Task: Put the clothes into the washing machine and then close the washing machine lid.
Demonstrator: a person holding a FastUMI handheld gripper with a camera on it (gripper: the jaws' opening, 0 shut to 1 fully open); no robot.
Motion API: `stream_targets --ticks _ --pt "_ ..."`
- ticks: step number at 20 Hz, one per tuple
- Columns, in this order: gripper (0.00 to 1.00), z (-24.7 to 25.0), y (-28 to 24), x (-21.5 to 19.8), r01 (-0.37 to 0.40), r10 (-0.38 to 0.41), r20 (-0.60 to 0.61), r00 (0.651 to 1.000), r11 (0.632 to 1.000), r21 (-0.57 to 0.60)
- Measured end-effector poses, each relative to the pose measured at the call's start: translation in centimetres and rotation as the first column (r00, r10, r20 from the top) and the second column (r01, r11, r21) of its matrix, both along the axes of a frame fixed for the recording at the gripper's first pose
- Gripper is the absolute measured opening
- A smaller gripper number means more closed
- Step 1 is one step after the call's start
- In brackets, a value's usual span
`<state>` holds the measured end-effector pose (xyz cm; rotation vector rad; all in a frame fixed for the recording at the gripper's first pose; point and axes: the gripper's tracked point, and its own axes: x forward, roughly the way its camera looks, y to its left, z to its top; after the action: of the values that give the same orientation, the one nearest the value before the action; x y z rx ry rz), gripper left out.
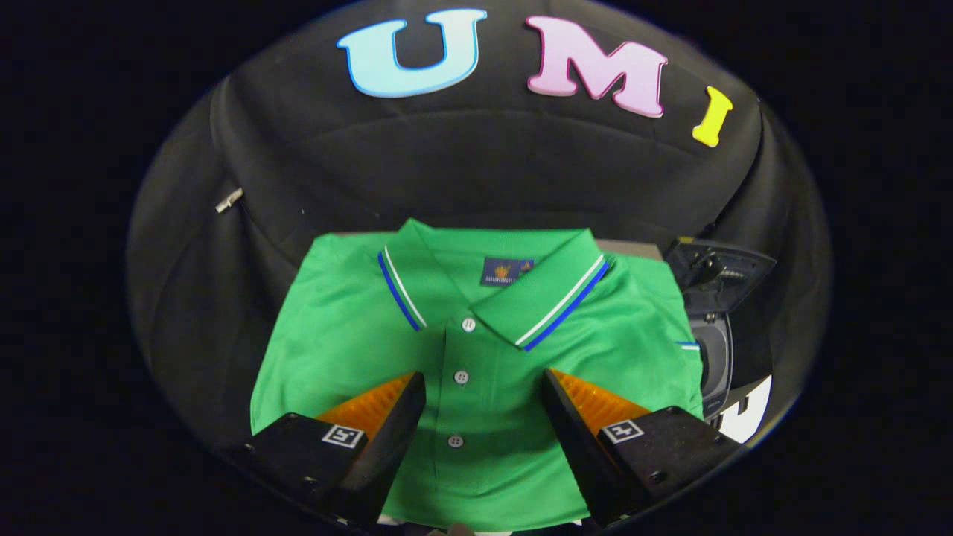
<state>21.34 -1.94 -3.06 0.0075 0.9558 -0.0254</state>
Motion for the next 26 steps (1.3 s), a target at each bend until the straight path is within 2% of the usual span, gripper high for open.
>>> stream_targets --ticks 4,7,9,10,12,15,17,22,23,25,26 --pt "1.0 -0.5 -0.4 -0.4 0.027 -0.025 -0.093 0.995 0.999 0.018" --pt "1.0 -0.8 -0.8 -0.3 -0.009 0.009 -0.154 0.988 1.0 0.002" --pt "0.88 -0.7 -0.8 -0.5 -0.006 0.006 -0.171 0.985 1.0 -0.001" --pt "0.88 -0.8 -1.1 -0.6 -0.007 0.005 -0.182 0.983 1.0 -0.01" --pt "0.75 -0.7 -1.0 -0.5 0.006 -0.007 -0.194 0.981 1.0 -0.004" --pt "0.75 -0.7 -1.2 0.2 -0.007 0.004 -0.191 0.982 1.0 -0.015" --pt "0.25 -0.6 -1.1 0.1 0.003 -0.003 -0.182 0.983 1.0 0.003" --pt "0.25 -0.8 -1.2 0.0 0.02 -0.017 -0.183 0.983 1.0 0.012" --pt "0.25 -0.5 -1.0 0.6 0.019 -0.016 -0.153 0.988 1.0 0.019" --pt "0.06 -0.5 -1.1 0.6 0.002 0.001 -0.138 0.99 1.0 0.021" --pt "0.06 -0.6 -1.0 0.5 0.009 -0.006 -0.121 0.993 1.0 0.024"
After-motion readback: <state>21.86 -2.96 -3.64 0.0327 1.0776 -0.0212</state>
